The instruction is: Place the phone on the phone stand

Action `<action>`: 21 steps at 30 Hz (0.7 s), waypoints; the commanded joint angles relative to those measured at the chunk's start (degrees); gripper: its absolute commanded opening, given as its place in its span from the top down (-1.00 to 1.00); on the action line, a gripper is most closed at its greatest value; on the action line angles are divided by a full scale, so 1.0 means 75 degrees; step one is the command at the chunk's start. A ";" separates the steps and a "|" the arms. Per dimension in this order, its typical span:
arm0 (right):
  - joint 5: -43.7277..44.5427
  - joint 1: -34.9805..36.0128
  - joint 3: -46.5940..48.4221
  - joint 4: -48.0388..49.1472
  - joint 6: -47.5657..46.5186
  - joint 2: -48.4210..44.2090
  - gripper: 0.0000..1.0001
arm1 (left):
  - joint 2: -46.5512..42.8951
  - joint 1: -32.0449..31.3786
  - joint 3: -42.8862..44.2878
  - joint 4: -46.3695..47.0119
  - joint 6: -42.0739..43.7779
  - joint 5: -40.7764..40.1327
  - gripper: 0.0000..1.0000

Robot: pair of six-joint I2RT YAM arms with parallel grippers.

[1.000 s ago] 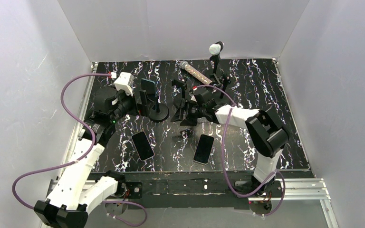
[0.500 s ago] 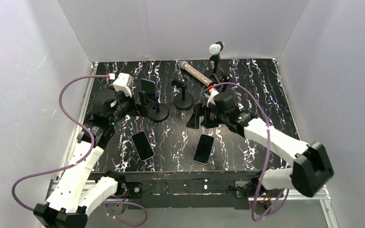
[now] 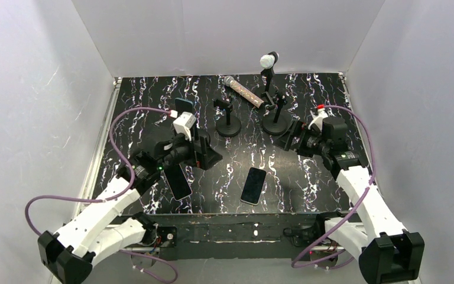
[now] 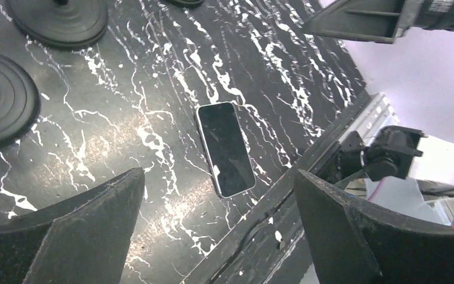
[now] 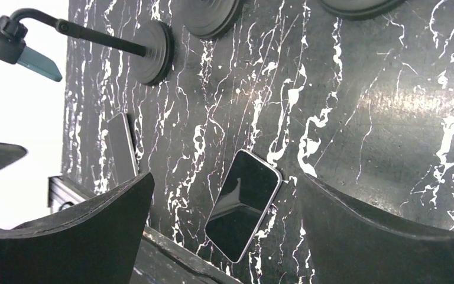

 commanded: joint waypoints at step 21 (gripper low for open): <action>-0.1290 -0.2355 -0.0938 -0.0115 -0.0354 0.0194 -0.97 | 0.5069 -0.4153 0.2163 -0.0362 -0.1172 -0.3926 -0.97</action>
